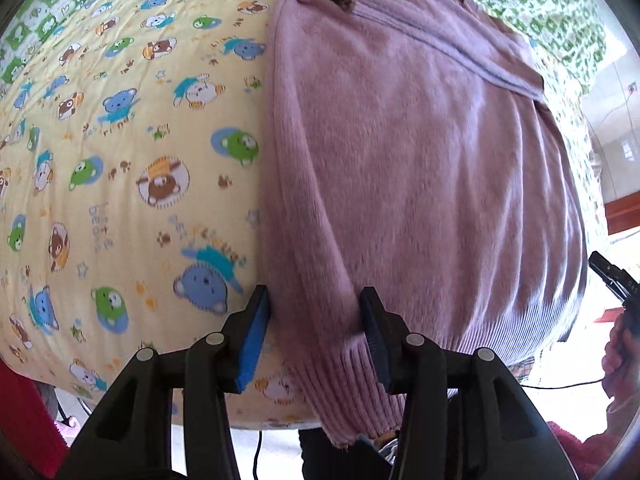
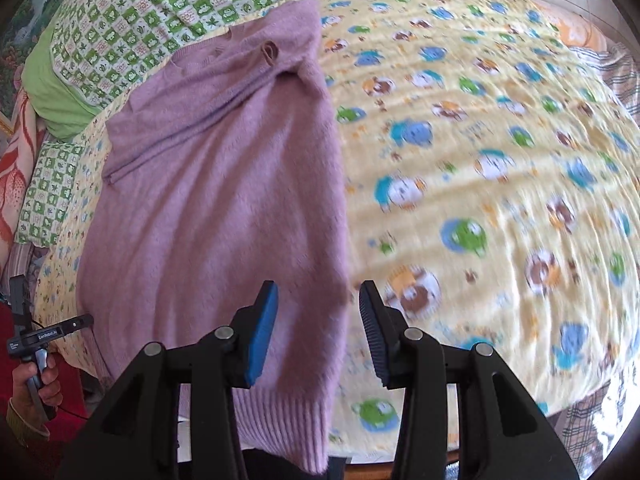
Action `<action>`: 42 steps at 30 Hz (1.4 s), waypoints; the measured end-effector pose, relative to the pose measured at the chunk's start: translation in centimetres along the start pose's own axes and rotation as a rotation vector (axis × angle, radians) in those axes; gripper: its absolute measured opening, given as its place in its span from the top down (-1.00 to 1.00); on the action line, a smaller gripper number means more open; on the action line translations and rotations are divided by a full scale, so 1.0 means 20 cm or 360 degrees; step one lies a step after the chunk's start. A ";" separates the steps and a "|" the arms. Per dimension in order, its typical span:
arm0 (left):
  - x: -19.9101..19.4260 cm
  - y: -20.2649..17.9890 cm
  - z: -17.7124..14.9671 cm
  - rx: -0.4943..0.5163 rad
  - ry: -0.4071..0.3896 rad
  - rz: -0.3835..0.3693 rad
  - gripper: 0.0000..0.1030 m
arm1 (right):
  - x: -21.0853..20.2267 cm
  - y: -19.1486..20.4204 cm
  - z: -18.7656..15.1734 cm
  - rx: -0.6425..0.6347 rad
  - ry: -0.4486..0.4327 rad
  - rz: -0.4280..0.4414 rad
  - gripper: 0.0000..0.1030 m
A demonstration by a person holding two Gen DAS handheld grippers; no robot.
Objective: Fold small clothes
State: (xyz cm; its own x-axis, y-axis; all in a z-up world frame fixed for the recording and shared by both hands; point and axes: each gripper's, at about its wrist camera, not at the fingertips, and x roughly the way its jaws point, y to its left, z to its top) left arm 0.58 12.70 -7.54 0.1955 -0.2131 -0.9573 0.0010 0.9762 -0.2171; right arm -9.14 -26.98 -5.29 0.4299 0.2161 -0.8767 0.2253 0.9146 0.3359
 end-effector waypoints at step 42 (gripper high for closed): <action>0.00 0.12 -0.22 -0.0072 -0.0004 -0.0199 0.89 | 0.04 -0.17 -0.37 0.0246 0.0105 0.0483 0.90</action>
State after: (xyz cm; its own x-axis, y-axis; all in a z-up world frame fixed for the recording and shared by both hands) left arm -3.73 14.94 -8.89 0.1990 -0.3326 -0.9218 -0.0189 0.9392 -0.3429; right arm -16.04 -27.47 -9.59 0.4414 0.4968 -0.7473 0.2277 0.7435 0.6288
